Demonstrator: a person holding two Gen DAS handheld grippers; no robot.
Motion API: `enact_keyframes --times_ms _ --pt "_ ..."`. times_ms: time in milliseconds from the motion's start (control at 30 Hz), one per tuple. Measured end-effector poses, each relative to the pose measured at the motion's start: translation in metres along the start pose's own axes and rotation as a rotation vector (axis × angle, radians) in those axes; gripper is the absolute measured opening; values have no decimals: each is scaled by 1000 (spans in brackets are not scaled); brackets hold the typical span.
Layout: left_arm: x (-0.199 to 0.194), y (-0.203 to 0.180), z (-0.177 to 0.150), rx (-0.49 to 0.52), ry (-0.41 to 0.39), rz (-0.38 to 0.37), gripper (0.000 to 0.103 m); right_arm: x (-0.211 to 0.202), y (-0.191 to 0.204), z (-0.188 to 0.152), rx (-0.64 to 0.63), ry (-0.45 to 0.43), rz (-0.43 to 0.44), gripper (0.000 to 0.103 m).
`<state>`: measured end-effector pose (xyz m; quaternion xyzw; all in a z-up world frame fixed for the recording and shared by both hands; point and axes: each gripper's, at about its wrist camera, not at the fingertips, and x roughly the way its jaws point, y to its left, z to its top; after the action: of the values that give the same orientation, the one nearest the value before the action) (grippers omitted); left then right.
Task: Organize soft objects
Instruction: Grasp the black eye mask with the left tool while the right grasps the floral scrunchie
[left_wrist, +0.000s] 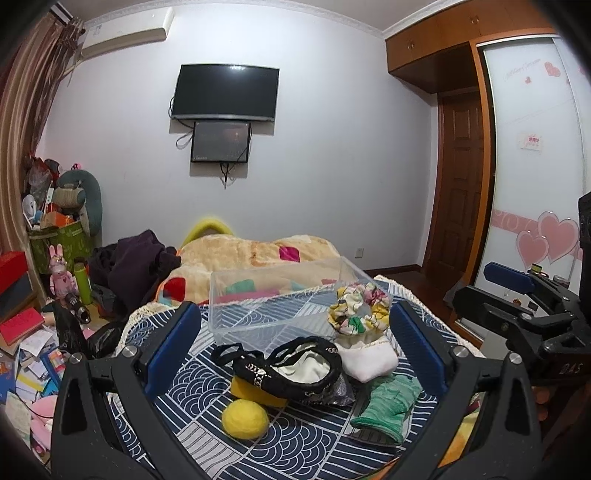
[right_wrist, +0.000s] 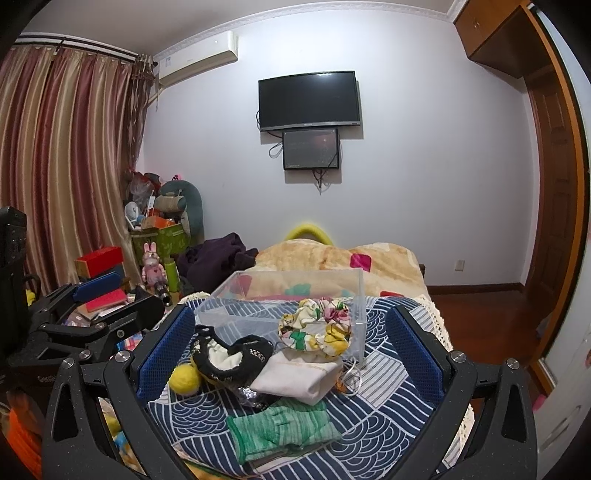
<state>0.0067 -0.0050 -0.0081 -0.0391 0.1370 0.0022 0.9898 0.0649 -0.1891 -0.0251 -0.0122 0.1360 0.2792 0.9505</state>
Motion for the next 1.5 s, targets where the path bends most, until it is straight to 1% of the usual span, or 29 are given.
enact_keyframes --times_ms 100,133,167,233,333,433,533,600,700,800,900,967,1000,1033,1067,1100,1167,1233,1267,1367,1467,1500 --pt "15 8 -4 -27 41 -9 103 10 -6 -5 9 23 -3 103" --pt "20 12 -5 -39 55 -11 102 14 -9 -7 17 33 -1 103" --pt "25 15 -7 -52 69 -13 99 17 -11 -8 24 43 0 103" --pt "38 24 -9 -74 107 -18 84 28 -17 -13 40 73 -4 103" --pt "56 34 -16 -99 154 -8 81 41 -26 -19 59 106 -3 101" --pt "72 42 -23 -120 194 -3 78 51 -32 -21 73 131 1 94" --pt "85 49 -31 -134 234 -6 68 61 -36 -22 79 155 3 87" --pt "91 51 -35 -135 255 -9 64 69 -38 -22 82 166 2 83" --pt "100 54 -43 -139 291 -9 62 82 -41 -23 84 186 -12 80" --pt "105 58 -53 -149 327 -12 62 94 -43 -25 95 224 -16 75" --pt "109 60 -60 -155 348 -18 62 106 -46 -32 118 269 -5 69" --pt "112 60 -63 -159 355 -26 57 111 -46 -34 127 287 7 56" --pt "113 59 -64 -157 362 -34 52 113 -46 -34 131 295 15 52" --pt "113 58 -65 -152 366 -34 50 114 -46 -35 135 303 28 44" --pt "113 57 -65 -147 363 -30 50 114 -45 -36 136 304 32 38" --pt "112 56 -66 -141 359 -27 47 113 -45 -36 136 302 32 36" --pt "110 54 -65 -133 352 -20 41 108 -44 -35 131 286 33 26" --pt "108 53 -64 -128 343 -15 35 104 -45 -35 127 270 33 19" --pt "107 52 -63 -124 337 -15 34 102 -46 -34 125 263 33 15" --pt "101 50 -59 -108 319 -9 30 94 -47 -34 114 236 30 11" --pt "97 49 -54 -92 301 3 26 87 -47 -32 105 211 25 10" --pt "95 49 -52 -90 294 5 23 84 -48 -30 105 203 26 9"
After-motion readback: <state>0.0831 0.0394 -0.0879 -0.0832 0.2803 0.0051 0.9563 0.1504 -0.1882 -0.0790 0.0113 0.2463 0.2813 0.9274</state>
